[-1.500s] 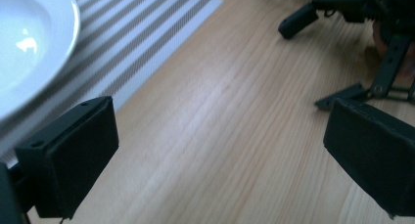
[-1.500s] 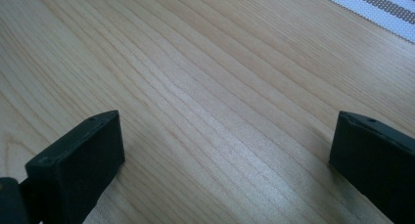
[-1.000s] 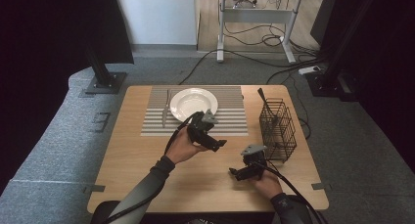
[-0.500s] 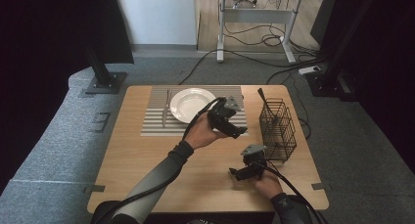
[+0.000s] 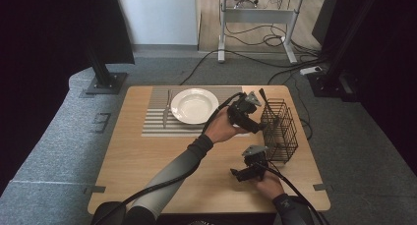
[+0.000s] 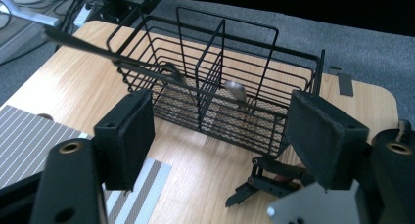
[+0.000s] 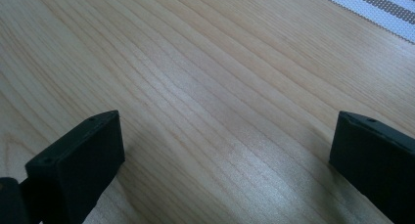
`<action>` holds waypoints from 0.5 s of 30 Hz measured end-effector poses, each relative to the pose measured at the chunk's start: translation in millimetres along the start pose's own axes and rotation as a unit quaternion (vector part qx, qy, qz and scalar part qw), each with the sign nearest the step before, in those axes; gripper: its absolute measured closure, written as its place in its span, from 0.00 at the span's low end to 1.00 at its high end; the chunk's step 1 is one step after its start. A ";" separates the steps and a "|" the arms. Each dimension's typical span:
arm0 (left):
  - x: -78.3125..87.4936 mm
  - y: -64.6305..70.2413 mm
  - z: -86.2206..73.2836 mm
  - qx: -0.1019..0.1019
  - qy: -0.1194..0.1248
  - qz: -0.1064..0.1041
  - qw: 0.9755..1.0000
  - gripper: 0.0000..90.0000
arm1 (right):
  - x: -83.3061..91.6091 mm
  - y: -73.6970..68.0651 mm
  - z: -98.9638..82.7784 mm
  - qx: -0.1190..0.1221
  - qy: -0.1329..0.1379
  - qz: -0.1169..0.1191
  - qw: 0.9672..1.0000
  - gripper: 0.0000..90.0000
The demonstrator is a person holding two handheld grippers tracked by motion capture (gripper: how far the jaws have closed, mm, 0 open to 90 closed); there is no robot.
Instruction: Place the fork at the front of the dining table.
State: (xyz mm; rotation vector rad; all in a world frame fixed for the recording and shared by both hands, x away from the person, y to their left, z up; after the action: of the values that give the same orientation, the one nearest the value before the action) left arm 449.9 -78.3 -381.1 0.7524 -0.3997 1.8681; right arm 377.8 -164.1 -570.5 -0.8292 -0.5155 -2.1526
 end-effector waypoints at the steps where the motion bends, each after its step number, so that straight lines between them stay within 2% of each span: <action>1: -2.6 0.7 0.9 -0.001 -0.002 -0.001 1.000 0.33 | 0.0 0.1 0.0 0.001 0.000 0.000 1.000 0.00; 5: -13.5 3.4 3.7 -0.004 -0.013 -0.009 1.000 0.40 | -0.1 0.4 -0.1 0.002 0.001 0.000 1.000 0.00; 7: -18.4 2.9 4.7 0.001 -0.015 -0.012 1.000 0.46 | -0.2 0.3 -0.1 0.002 0.001 -0.001 1.000 0.00; 11: -28.2 0.8 6.8 0.018 -0.019 -0.024 0.999 0.52 | -0.2 0.6 -0.2 0.003 0.001 -0.001 1.000 0.00; 15: -33.8 2.6 7.5 0.020 -0.030 -0.026 0.999 0.64 | -0.2 0.6 -0.2 0.004 0.001 0.000 1.000 0.00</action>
State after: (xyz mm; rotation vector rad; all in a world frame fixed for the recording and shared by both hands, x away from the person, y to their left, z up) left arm 458.9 -107.5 -397.6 0.8399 -0.3790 1.8134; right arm 378.3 -164.5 -570.8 -0.8217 -0.5237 -2.1504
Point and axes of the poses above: each handheld gripper's, and its own axes: x roughly backward along the jaws, z roughly out of its top, y roughly to its right, the point moved 2 cm from there along -x, roughly forward along the jaws, and after that the axes turned 8 degrees about x, right-handed, at the moved point
